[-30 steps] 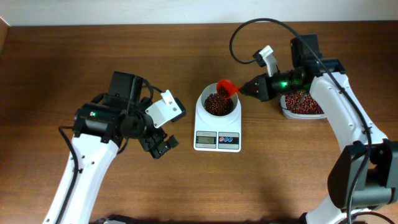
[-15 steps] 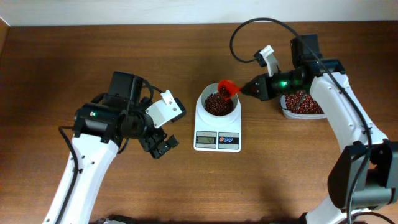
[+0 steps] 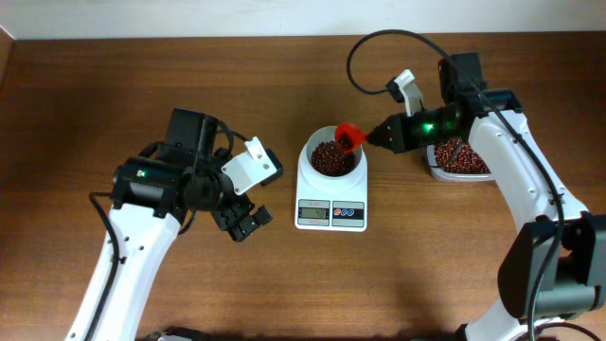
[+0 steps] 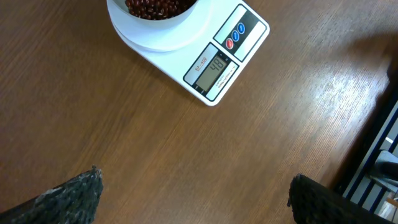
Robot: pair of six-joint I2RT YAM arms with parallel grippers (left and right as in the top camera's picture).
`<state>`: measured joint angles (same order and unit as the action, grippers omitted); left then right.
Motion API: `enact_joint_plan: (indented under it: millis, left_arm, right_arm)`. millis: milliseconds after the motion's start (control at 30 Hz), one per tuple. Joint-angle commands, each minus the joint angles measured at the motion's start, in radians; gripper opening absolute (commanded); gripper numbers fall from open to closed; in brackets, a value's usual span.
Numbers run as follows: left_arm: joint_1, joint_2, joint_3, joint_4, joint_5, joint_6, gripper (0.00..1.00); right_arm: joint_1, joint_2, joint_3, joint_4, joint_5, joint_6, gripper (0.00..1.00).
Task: Scoop and weigh 50g on scale
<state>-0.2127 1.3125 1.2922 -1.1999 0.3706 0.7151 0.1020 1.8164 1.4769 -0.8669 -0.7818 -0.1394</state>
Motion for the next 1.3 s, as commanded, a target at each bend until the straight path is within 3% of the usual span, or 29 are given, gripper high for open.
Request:
enact_joint_plan:
  millis: [0,867,1267]
  left_arm:
    - [0.004,-0.017,-0.003,0.002,0.014,0.009,0.99]
    - [0.004,-0.017,-0.003,0.002,0.014,0.009,0.99]
    - [0.004,-0.017,-0.003,0.002,0.014,0.009,0.99]
  right_arm:
    - [0.009,-0.028,0.001,-0.004,0.003,0.018,0.04]
    - [0.002,-0.028,0.001,-0.003,-0.088,0.018,0.04]
    - [-0.216,-0.028,0.001,-0.042,-0.132,-0.055,0.04]
